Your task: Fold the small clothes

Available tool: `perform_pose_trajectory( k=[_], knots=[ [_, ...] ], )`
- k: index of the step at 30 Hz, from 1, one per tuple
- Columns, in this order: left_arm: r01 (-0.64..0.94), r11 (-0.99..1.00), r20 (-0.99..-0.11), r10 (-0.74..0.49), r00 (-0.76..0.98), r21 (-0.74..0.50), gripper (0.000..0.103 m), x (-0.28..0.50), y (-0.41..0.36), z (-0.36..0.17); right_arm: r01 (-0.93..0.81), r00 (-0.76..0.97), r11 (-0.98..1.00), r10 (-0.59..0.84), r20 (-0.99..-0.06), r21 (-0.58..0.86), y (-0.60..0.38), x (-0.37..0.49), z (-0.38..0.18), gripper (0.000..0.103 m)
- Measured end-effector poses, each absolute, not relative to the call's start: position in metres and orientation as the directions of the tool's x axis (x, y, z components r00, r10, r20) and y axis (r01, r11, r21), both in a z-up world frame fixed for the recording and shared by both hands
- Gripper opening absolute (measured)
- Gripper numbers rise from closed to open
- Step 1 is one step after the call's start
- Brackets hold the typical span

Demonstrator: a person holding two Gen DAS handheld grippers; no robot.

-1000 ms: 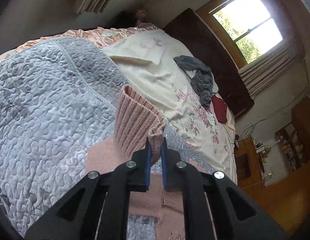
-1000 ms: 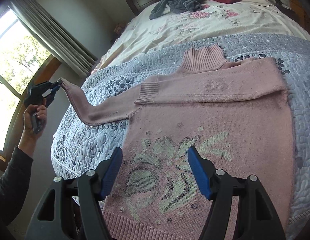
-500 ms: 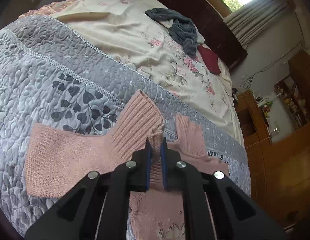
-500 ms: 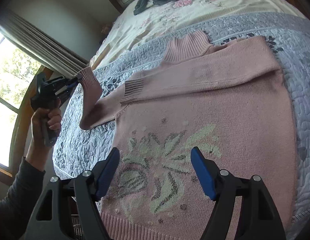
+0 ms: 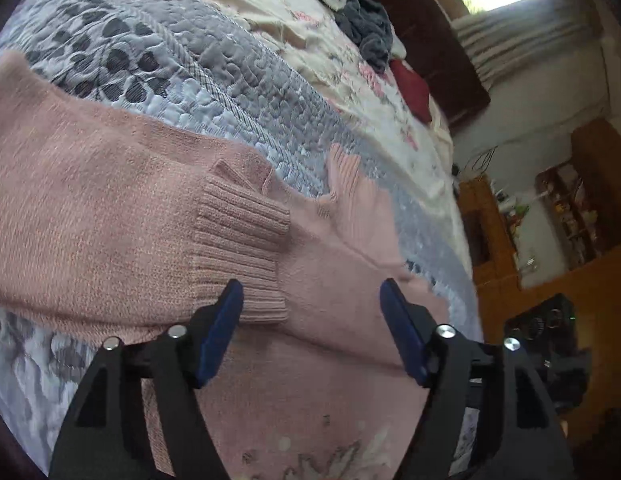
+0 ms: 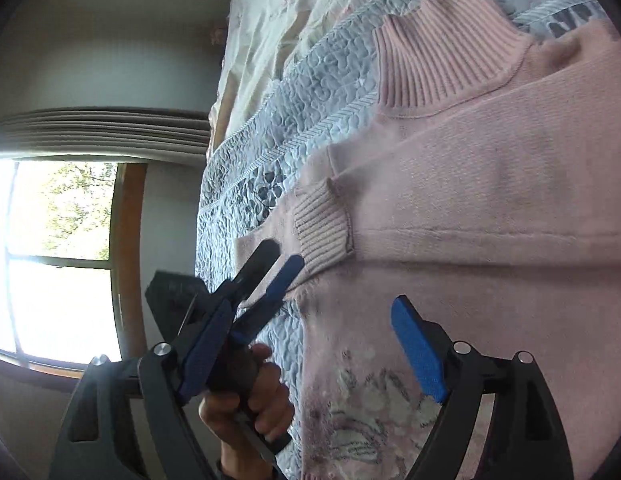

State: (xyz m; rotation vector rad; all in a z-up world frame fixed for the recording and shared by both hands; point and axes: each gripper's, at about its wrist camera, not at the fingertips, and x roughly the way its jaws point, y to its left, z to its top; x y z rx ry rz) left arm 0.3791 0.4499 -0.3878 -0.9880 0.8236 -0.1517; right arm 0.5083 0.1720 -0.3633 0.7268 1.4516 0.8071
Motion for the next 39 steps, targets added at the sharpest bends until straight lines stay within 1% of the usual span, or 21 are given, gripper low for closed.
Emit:
perform_pose_trajectory(
  k=[1, 2, 3, 5, 8, 12, 15, 18, 19, 20, 21, 23, 25, 27, 29, 30, 39],
  knots=[
    [-0.224, 0.503, -0.484, -0.476, 0.735, -0.835, 0.078, 0.366, 0.453, -0.389, -0.026, -0.071, 0.546, 0.835, -0.546, 0.838, 0.184, 0.519, -0.372, 0.080],
    [-0.199, 0.460, -0.435, -0.490, 0.755, -0.865, 0.078, 0.357, 0.453, -0.388, -0.010, -0.093, 0.538, 0.839, -0.536, 0.843, 0.194, 0.529, -0.383, 0.075],
    [-0.176, 0.444, -0.405, -0.496, 0.768, -0.878, 0.078, 0.348, 0.453, -0.386, 0.009, -0.112, 0.532, 0.842, -0.528, 0.847, 0.204, 0.536, -0.394, 0.073],
    [-0.124, 0.455, -0.369, -0.500, 0.783, -0.882, 0.078, 0.337, 0.456, -0.380, 0.020, -0.149, 0.520, 0.846, -0.512, 0.854, 0.224, 0.550, -0.413, 0.065],
    [-0.087, 0.432, -0.321, -0.505, 0.801, -0.898, 0.078, 0.329, 0.466, -0.375, -0.045, -0.175, 0.548, 0.819, -0.547, 0.835, 0.252, 0.566, -0.427, 0.060],
    [-0.054, 0.263, -0.185, -0.508, 0.841, -0.963, 0.082, 0.319, 0.489, -0.393, -0.113, -0.186, 0.608, 0.764, -0.618, 0.786, 0.272, 0.575, -0.439, 0.059],
    [-0.046, 0.129, -0.106, -0.516, 0.850, -0.991, 0.082, 0.314, 0.499, -0.413, -0.150, -0.200, 0.617, 0.746, -0.635, 0.772, 0.285, 0.576, -0.442, 0.059],
    [-0.020, 0.076, -0.056, -0.505, 0.861, -0.997, 0.082, 0.309, 0.508, -0.415, -0.173, -0.207, 0.604, 0.750, -0.629, 0.778, 0.291, 0.575, -0.440, 0.059],
    [-0.008, 0.071, -0.043, -0.498, 0.866, -0.997, 0.082, 0.307, 0.511, -0.414, -0.173, -0.205, 0.606, 0.749, -0.630, 0.777, 0.291, 0.574, -0.440, 0.055],
    [0.002, 0.067, -0.031, -0.488, 0.872, -0.998, 0.082, 0.305, 0.515, -0.413, -0.169, -0.207, 0.607, 0.749, -0.630, 0.777, 0.290, 0.573, -0.441, 0.049],
    [0.004, 0.057, -0.024, -0.477, 0.879, -0.998, 0.082, 0.303, 0.518, -0.414, -0.165, -0.206, 0.609, 0.748, -0.631, 0.776, 0.288, 0.572, -0.441, 0.045],
    [0.017, 0.024, 0.004, -0.465, 0.885, -1.000, 0.081, 0.301, 0.523, -0.417, -0.149, -0.210, 0.604, 0.755, -0.622, 0.783, 0.287, 0.575, -0.441, 0.025],
    [0.013, 0.025, 0.000, -0.459, 0.888, -1.000, 0.081, 0.302, 0.526, -0.417, -0.139, -0.213, 0.584, 0.771, -0.600, 0.800, 0.286, 0.574, -0.437, 0.019],
    [0.012, 0.028, -0.003, -0.460, 0.888, -1.000, 0.081, 0.302, 0.528, -0.417, -0.152, -0.205, 0.575, 0.777, -0.595, 0.804, 0.286, 0.573, -0.427, 0.015],
    [0.011, 0.028, -0.003, -0.451, 0.892, -1.000, 0.081, 0.298, 0.533, -0.418, -0.166, -0.195, 0.571, 0.780, -0.594, 0.804, 0.284, 0.572, -0.413, 0.008],
    [0.015, 0.024, 0.003, -0.448, 0.894, -1.000, 0.081, 0.297, 0.534, -0.418, -0.176, -0.188, 0.568, 0.782, -0.594, 0.804, 0.284, 0.573, -0.404, 0.006],
    [0.027, 0.038, 0.008, -0.432, 0.902, -0.999, 0.081, 0.289, 0.541, -0.414, -0.290, -0.134, 0.567, 0.773, -0.620, 0.771, 0.274, 0.566, -0.328, 0.005]
  ],
)
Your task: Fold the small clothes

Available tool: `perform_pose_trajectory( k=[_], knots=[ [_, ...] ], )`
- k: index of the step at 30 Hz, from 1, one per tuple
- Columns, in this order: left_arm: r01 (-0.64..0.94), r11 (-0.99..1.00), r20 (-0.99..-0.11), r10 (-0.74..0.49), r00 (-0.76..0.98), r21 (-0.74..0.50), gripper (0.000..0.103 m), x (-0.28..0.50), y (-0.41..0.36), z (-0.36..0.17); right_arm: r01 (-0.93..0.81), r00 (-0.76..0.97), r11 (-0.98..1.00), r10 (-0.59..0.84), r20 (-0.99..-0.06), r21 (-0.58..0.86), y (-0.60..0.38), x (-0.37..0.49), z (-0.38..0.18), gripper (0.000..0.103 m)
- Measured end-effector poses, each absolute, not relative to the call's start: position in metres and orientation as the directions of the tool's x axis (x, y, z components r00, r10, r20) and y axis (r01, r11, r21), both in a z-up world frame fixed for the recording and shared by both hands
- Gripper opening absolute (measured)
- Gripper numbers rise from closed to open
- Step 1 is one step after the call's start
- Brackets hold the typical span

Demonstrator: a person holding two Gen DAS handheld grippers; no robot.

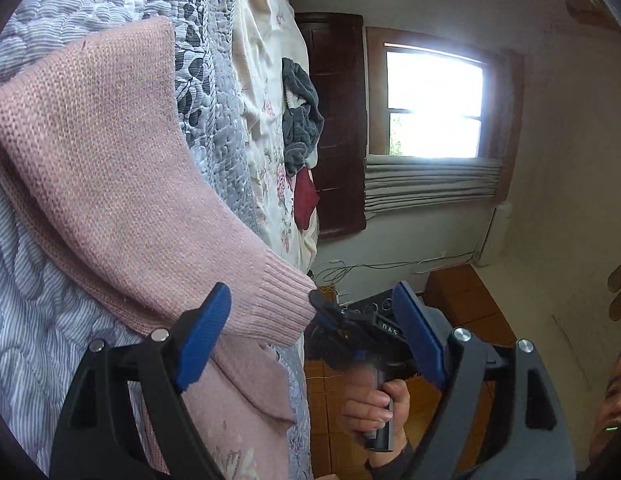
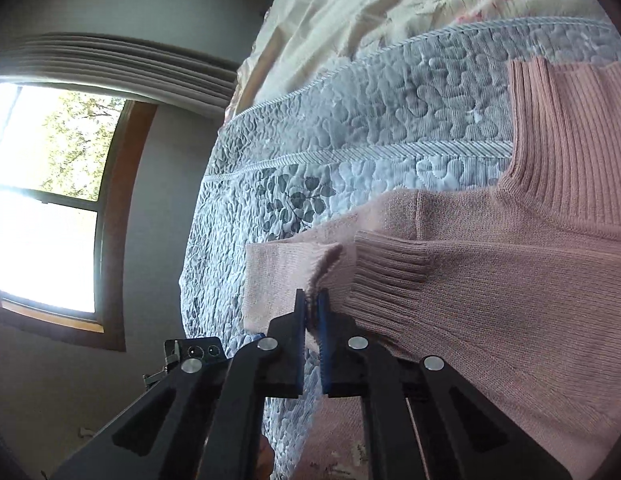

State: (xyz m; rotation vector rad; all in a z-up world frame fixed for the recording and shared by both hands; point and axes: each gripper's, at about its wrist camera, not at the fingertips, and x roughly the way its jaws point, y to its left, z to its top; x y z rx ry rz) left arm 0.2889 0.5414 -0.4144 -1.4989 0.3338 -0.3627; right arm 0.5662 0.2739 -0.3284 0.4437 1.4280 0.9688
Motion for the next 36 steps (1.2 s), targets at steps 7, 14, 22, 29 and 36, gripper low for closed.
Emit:
perform_pose_trajectory(
  k=[7, 14, 22, 29, 36],
  knots=[
    [0.037, 0.055, 0.009, -0.434, 0.901, -0.998, 0.081, 0.285, 0.543, -0.413, -0.319, -0.057, 0.602, 0.759, -0.649, 0.732, 0.232, 0.569, -0.288, 0.005],
    [0.073, 0.055, 0.042, -0.435, 0.900, -0.996, 0.080, 0.282, 0.548, -0.396, -0.272, 0.040, 0.664, 0.731, -0.681, 0.697, 0.147, 0.581, -0.265, 0.005],
    [-0.008, 0.141, -0.083, -0.539, 0.838, -0.990, 0.080, 0.307, 0.535, -0.374, -0.206, 0.098, 0.699, 0.711, -0.697, 0.685, 0.063, 0.580, -0.266, 0.005],
    [-0.060, 0.241, -0.200, -0.612, 0.765, -0.969, 0.079, 0.333, 0.532, -0.352, -0.142, 0.137, 0.711, 0.704, -0.697, 0.689, 0.005, 0.584, -0.274, 0.005],
    [-0.106, 0.343, -0.318, -0.652, 0.688, -0.933, 0.078, 0.361, 0.521, -0.343, -0.050, 0.150, 0.732, 0.678, -0.720, 0.679, -0.045, 0.588, -0.304, 0.005]
  ],
)
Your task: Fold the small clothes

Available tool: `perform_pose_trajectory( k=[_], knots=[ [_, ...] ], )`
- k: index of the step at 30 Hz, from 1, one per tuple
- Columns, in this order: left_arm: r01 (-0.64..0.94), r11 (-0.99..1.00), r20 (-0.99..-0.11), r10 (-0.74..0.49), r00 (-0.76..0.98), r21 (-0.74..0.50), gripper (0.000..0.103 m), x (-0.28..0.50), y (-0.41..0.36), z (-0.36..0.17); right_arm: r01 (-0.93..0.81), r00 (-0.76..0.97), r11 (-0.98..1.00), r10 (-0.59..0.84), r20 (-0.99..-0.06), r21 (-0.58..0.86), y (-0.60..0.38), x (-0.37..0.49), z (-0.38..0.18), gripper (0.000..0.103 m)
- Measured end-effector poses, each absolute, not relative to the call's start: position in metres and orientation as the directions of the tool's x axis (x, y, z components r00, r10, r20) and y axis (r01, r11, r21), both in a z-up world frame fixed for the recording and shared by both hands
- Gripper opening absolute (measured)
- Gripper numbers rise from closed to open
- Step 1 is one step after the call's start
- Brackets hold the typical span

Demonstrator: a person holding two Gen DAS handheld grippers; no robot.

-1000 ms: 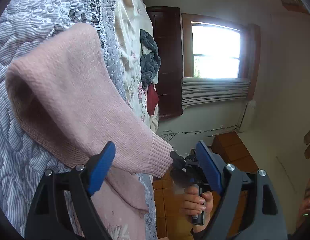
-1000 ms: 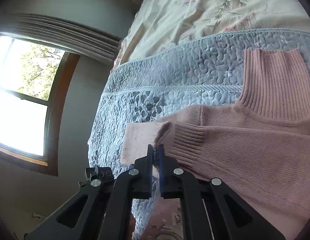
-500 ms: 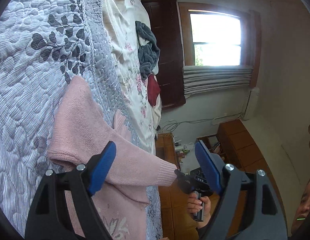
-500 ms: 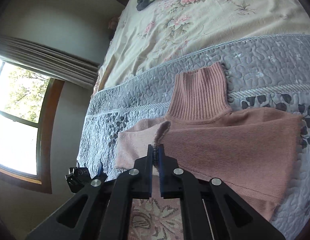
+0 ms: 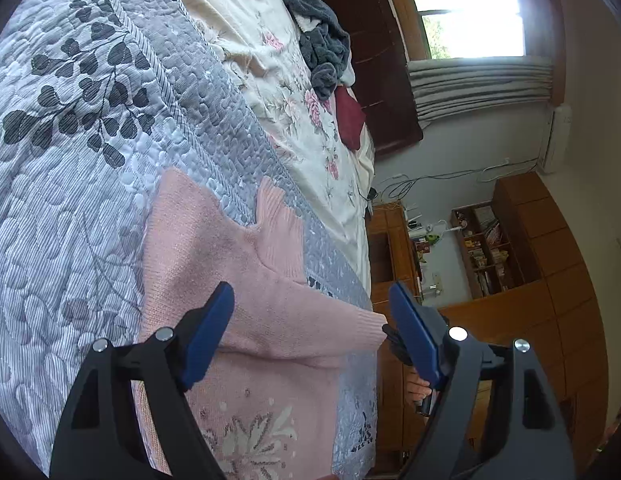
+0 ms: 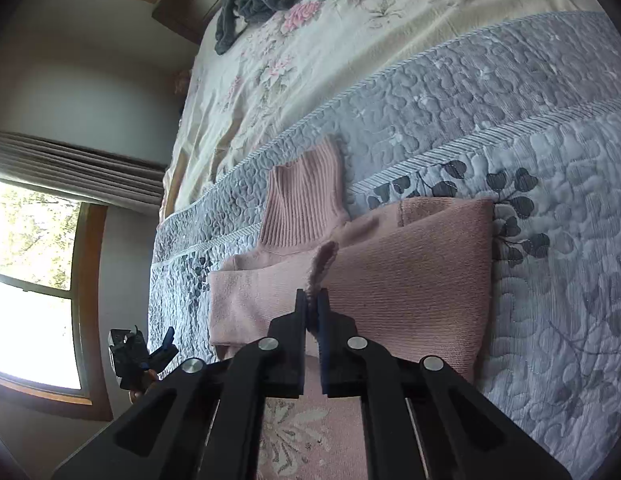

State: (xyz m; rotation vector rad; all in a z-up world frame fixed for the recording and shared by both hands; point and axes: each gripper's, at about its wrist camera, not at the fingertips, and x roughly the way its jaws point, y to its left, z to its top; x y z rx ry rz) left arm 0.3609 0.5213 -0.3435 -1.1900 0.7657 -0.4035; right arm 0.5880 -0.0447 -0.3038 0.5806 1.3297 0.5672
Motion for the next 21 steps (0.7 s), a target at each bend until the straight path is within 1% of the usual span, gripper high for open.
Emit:
perform_pose_trajectory(
  k=[5, 9, 13, 18, 19, 20, 21],
  knots=[
    [-0.121, 0.409, -0.386, -0.666, 0.638, -0.905, 0.078, 0.383, 0.510, -0.344, 0.008, 0.137, 0.747, 0.658, -0.741, 0.665, -0.064, 0.591, -0.334, 0.005],
    [-0.146, 0.451, -0.440, -0.666, 0.603, -0.881, 0.077, 0.397, 0.502, -0.351, 0.065, 0.145, 0.742, 0.654, -0.742, 0.667, -0.080, 0.589, -0.356, 0.005],
    [-0.170, 0.482, -0.484, -0.664, 0.570, -0.860, 0.077, 0.405, 0.497, -0.363, 0.107, 0.129, 0.759, 0.630, -0.766, 0.642, -0.090, 0.589, -0.381, 0.005],
    [-0.199, 0.501, -0.520, -0.660, 0.542, -0.842, 0.077, 0.409, 0.493, -0.378, 0.166, 0.132, 0.713, 0.669, -0.732, 0.681, -0.100, 0.584, -0.401, 0.019],
    [-0.200, 0.503, -0.523, -0.660, 0.539, -0.841, 0.077, 0.409, 0.493, -0.379, 0.160, 0.129, 0.710, 0.674, -0.728, 0.686, -0.100, 0.582, -0.402, 0.025],
    [-0.201, 0.507, -0.528, -0.659, 0.536, -0.838, 0.077, 0.410, 0.492, -0.379, 0.153, 0.124, 0.708, 0.678, -0.724, 0.689, -0.099, 0.581, -0.403, 0.028],
    [-0.203, 0.511, -0.532, -0.658, 0.533, -0.835, 0.077, 0.410, 0.492, -0.380, 0.149, 0.122, 0.708, 0.680, -0.723, 0.690, -0.097, 0.580, -0.403, 0.028]
  ],
)
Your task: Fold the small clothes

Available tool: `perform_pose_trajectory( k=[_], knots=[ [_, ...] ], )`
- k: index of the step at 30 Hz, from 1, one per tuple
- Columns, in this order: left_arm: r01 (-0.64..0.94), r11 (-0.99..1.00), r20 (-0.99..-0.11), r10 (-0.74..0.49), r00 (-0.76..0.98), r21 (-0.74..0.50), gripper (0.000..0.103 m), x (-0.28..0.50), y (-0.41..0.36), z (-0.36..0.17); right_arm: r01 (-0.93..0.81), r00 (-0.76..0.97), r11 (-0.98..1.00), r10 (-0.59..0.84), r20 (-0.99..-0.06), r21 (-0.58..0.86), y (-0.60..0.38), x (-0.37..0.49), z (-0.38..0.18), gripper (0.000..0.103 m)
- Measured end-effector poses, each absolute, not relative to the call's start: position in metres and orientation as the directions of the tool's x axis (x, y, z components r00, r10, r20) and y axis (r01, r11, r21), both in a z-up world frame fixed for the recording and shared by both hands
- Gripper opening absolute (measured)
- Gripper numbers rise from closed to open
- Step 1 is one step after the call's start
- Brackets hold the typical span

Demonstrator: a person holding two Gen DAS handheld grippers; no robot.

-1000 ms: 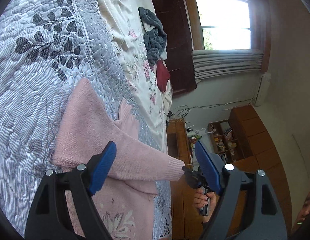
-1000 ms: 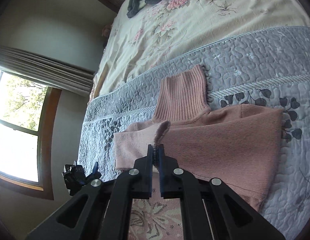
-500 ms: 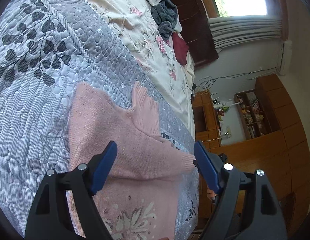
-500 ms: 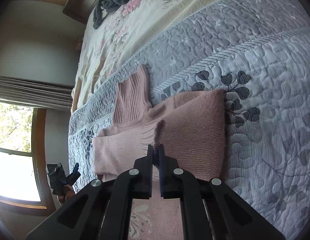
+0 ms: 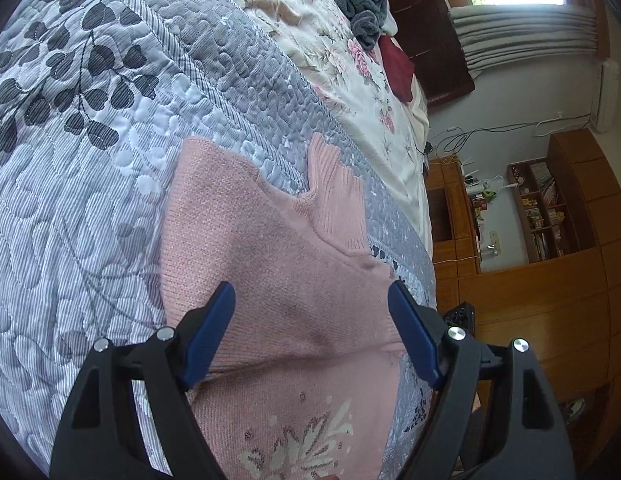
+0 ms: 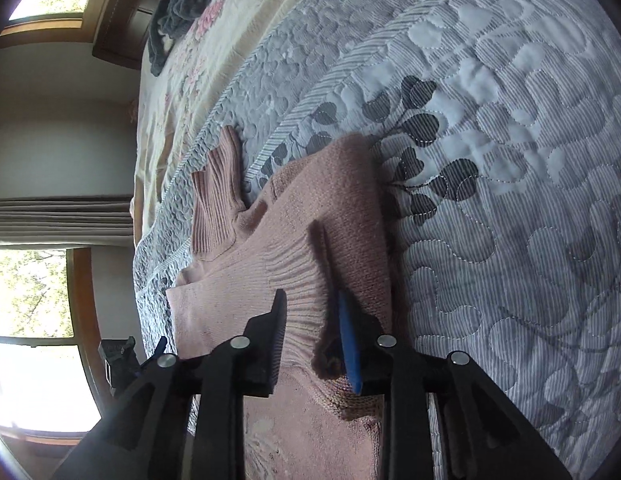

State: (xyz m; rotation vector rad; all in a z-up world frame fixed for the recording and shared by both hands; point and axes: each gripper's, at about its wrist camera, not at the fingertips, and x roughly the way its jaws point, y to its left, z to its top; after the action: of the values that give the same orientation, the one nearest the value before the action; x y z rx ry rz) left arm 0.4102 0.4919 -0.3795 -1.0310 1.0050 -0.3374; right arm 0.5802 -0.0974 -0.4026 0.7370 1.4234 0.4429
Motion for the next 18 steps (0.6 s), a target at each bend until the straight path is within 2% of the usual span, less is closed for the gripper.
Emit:
perform_pose_trajectory(
  k=[1, 4, 8, 14, 18],
  knots=[
    [-0.204, 0.514, -0.536, -0.657, 0.531, -0.833, 0.077, 0.411, 0.492, -0.380, 0.146, 0.121, 0.711, 0.677, -0.726, 0.688, -0.097, 0.580, -0.403, 0.028],
    [-0.206, 0.521, -0.543, -0.654, 0.527, -0.828, 0.077, 0.415, 0.489, -0.377, 0.111, 0.137, 0.755, 0.632, -0.763, 0.646, -0.093, 0.580, -0.396, 0.005],
    [-0.199, 0.541, -0.557, -0.651, 0.516, -0.817, 0.077, 0.425, 0.484, -0.372, 0.098, 0.182, 0.779, 0.598, -0.780, 0.620, -0.097, 0.579, -0.385, 0.004],
    [-0.217, 0.573, -0.594, -0.633, 0.496, -0.791, 0.077, 0.438, 0.478, -0.377, 0.106, 0.157, 0.796, 0.578, -0.800, 0.596, -0.096, 0.578, -0.399, 0.005],
    [-0.208, 0.551, -0.571, -0.647, 0.505, -0.808, 0.076, 0.449, 0.483, -0.377, 0.054, 0.263, 0.795, 0.572, -0.777, 0.604, -0.098, 0.576, -0.370, 0.009]
  ],
)
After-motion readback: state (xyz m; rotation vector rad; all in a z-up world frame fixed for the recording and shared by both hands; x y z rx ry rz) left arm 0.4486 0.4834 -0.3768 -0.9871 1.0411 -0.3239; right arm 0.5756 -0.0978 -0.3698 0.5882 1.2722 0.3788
